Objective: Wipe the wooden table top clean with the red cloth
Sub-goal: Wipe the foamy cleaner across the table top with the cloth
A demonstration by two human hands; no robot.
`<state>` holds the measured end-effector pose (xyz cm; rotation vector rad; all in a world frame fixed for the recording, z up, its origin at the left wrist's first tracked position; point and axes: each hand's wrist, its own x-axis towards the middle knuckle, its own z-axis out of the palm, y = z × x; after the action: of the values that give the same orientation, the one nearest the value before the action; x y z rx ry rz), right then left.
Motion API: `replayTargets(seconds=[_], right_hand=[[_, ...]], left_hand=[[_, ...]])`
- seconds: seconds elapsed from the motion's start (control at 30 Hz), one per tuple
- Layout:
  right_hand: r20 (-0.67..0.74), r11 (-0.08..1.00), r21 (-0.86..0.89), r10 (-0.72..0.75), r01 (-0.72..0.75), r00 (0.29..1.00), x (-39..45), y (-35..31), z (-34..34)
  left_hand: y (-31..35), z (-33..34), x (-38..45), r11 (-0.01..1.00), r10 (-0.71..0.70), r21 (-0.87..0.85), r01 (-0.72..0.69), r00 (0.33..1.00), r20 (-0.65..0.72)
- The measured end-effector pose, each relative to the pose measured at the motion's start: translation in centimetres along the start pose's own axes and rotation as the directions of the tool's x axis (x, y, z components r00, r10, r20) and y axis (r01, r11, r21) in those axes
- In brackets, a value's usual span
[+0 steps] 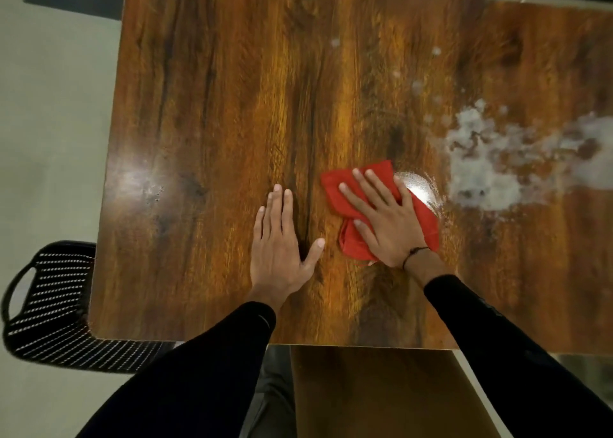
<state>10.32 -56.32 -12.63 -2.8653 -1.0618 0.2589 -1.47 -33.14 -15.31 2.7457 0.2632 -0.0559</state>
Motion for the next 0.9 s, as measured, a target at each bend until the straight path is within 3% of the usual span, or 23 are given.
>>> replayTargets(seconds=[0.13,0.2,0.4,0.57,0.7,0.9], right_hand=[[-0.032,0.973,0.038,0.231,-0.23,0.972,4.7,-1.6,-0.6],[-0.035,0.968,0.034,0.249,-0.248,0.968,7.1,-3.3,-0.9],[-0.017,1.0,0.007,-0.014,0.015,1.0,4.2,-7.1,-0.2],[0.035,0.998,0.021,-0.067,0.067,0.997,-3.6,-5.8,0.8],[0.002,0.995,0.034,0.089,-0.089,0.996,-5.2,-2.6,0.5],[-0.044,0.963,0.041,0.267,-0.266,0.963,-0.8,-2.3,0.4]], left_hand=[[0.1,-0.3,-0.1,1.0,0.0,-0.014,0.0,1.0,0.005],[0.2,-0.4,0.0,1.0,0.002,-0.025,-0.002,1.0,0.0],[0.4,-0.6,-0.1,0.999,0.0,-0.052,-0.001,1.0,-0.006],[0.6,-0.9,-0.2,0.999,0.008,-0.036,-0.008,1.0,-0.006],[0.7,-0.9,-0.2,1.0,0.015,0.017,-0.015,1.0,0.009],[0.8,-0.7,-0.3,0.998,0.009,0.066,-0.008,1.0,-0.018]])
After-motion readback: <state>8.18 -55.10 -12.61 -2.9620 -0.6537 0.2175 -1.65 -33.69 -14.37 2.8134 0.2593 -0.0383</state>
